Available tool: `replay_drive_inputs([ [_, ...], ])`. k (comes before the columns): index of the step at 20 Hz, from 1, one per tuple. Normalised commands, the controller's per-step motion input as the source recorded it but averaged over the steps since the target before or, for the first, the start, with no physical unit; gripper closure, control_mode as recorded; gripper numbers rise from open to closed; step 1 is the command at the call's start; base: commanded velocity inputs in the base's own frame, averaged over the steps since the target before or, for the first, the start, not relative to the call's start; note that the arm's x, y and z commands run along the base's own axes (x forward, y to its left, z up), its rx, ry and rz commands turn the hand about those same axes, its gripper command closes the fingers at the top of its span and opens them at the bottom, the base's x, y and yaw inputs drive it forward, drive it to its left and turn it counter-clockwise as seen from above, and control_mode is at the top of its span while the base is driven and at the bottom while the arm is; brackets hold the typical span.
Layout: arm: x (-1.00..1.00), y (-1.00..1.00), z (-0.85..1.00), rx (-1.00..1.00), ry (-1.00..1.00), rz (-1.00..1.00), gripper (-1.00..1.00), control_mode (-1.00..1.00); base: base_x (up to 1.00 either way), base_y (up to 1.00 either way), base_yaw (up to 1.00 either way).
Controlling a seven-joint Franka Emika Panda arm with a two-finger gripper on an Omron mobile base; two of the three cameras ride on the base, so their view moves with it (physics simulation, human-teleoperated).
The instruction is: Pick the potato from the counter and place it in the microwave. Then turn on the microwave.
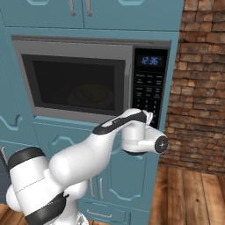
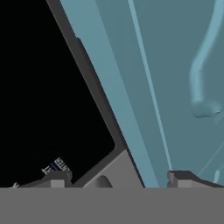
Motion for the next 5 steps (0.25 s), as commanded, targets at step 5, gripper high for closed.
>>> replay_drive_inputs([
  [5, 0.10, -0.08, -0.19, 0.05, 0.00, 0.00, -1.00, -1.00, 0.00, 0.00, 0.00],
])
